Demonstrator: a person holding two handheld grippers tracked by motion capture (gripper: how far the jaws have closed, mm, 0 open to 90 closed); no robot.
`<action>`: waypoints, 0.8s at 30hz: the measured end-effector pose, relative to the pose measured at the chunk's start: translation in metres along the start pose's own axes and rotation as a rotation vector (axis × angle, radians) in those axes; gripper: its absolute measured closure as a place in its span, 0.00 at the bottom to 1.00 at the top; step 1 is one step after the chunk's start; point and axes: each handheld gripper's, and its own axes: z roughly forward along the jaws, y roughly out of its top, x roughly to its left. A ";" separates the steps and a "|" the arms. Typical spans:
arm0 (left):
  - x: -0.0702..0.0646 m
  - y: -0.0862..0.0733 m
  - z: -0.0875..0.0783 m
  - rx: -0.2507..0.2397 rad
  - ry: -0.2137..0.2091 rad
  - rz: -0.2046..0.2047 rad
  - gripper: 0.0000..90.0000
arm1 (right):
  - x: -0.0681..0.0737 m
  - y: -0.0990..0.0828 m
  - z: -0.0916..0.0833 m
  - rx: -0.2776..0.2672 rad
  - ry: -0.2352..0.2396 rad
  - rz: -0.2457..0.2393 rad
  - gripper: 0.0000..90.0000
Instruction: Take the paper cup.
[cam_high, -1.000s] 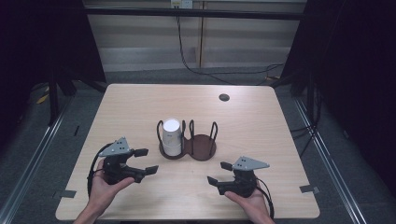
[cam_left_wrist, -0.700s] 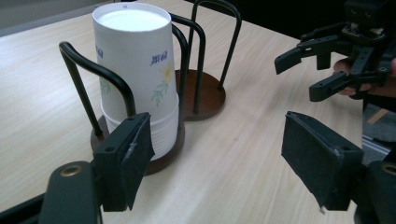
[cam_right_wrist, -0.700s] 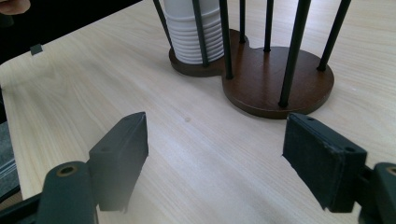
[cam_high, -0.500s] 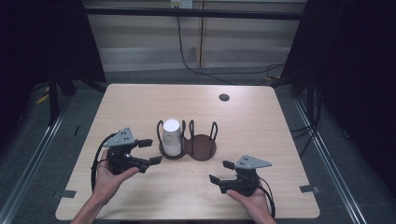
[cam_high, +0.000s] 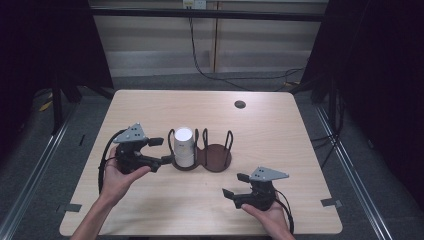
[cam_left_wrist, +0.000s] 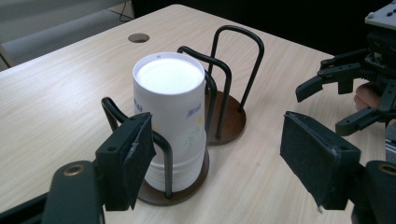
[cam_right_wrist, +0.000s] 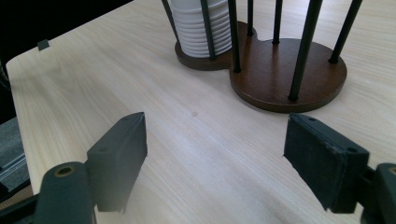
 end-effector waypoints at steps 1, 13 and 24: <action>0.001 0.003 0.001 0.011 0.002 0.011 0.29 | 0.000 0.000 0.000 0.003 -0.001 0.000 0.23; 0.013 0.033 0.005 0.103 0.038 0.041 0.32 | 0.001 0.000 0.001 0.019 0.008 -0.004 0.23; 0.021 0.048 0.016 0.171 0.008 0.038 0.29 | 0.001 -0.001 0.002 0.020 0.023 0.008 0.21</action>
